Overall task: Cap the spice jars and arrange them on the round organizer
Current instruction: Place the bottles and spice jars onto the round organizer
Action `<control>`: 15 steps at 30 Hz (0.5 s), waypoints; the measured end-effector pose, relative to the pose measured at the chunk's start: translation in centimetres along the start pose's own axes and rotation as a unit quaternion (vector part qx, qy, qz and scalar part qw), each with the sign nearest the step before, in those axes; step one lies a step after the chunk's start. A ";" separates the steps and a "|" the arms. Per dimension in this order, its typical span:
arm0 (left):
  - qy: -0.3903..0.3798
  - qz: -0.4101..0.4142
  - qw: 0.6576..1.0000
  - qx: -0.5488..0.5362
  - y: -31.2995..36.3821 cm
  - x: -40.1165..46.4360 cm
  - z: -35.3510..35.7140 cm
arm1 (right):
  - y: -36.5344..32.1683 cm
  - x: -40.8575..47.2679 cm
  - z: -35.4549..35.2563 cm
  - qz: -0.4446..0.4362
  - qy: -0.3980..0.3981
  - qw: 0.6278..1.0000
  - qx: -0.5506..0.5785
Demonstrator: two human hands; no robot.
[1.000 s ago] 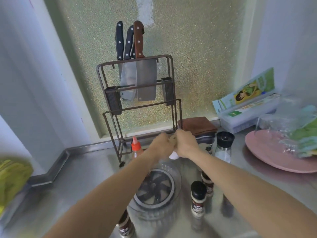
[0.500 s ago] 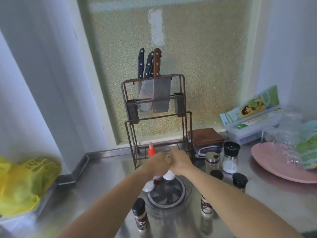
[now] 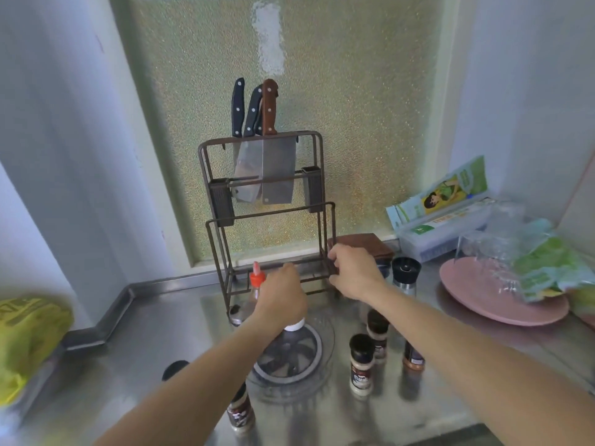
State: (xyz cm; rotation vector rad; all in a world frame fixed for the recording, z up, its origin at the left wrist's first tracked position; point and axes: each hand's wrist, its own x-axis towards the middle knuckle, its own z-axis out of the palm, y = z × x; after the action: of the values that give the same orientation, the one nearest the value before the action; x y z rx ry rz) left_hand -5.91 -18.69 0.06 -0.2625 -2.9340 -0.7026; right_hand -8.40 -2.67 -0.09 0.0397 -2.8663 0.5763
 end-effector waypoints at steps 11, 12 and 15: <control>-0.119 0.020 0.986 -0.116 4.5 6.3 7.8 | 8.6 -0.2 -2.2 0.070 -0.104 0.992 -0.001; -0.138 0.014 0.982 -0.128 4.6 6.7 8.6 | 8.7 -0.1 -1.6 0.073 -0.117 0.990 0.007; -0.179 -0.009 0.967 -0.182 4.7 7.0 9.7 | 8.9 0.3 -0.2 0.075 -0.115 0.991 0.011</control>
State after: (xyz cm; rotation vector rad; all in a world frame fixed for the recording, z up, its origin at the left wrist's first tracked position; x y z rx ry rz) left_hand -12.56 -9.15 -5.48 -0.4360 -3.1164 -1.3264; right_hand -9.23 5.62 -3.18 -0.1144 -3.1055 0.6714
